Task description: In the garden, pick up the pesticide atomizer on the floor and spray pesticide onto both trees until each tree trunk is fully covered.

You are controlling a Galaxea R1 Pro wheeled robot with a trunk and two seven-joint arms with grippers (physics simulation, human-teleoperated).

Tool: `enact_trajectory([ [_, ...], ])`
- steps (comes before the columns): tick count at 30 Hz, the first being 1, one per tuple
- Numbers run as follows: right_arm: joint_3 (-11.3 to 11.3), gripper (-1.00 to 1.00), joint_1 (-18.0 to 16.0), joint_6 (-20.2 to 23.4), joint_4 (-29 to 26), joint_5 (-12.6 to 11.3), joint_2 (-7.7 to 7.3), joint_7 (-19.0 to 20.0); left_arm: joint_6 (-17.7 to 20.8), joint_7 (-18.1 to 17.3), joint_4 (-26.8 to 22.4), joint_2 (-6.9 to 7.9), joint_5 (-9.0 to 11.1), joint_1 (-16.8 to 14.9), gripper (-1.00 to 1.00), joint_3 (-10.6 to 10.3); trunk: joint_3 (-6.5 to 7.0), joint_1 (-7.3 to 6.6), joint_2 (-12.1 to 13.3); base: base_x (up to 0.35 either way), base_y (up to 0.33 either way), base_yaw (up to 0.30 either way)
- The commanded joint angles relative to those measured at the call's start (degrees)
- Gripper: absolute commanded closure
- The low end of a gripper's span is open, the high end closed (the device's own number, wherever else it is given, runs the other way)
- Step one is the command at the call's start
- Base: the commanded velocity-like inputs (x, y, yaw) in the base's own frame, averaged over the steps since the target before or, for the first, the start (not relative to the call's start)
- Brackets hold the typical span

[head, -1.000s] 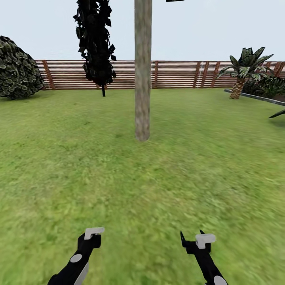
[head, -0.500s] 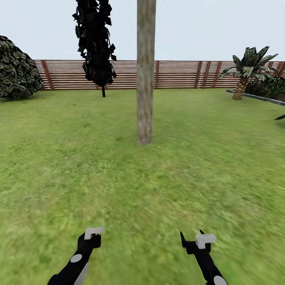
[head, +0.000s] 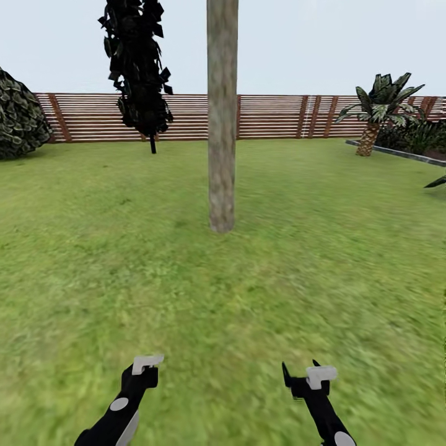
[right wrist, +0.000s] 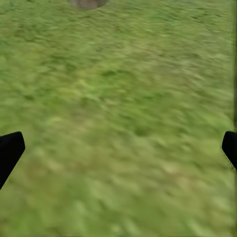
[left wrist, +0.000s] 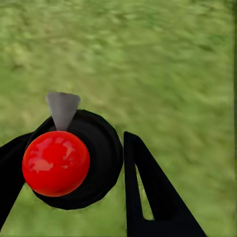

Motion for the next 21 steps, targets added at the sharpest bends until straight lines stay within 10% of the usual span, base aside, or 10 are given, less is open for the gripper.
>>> enact_trajectory([
  [1,0.0,-1.0,0.0,0.0,0.0,0.0,0.0,0.0,0.0,0.0,-0.01,0.0,-0.03,0.0,1.0,0.0,0.0,0.0,0.0,0.34,0.103,-0.116],
  [21,0.05,-1.0,0.0,0.02,-0.12,0.0,0.03,0.0,0.0,0.02,-0.05,0.0,0.03,0.0,1.0,0.13,0.0,0.0,0.0,0.34,0.104,-0.009],
])
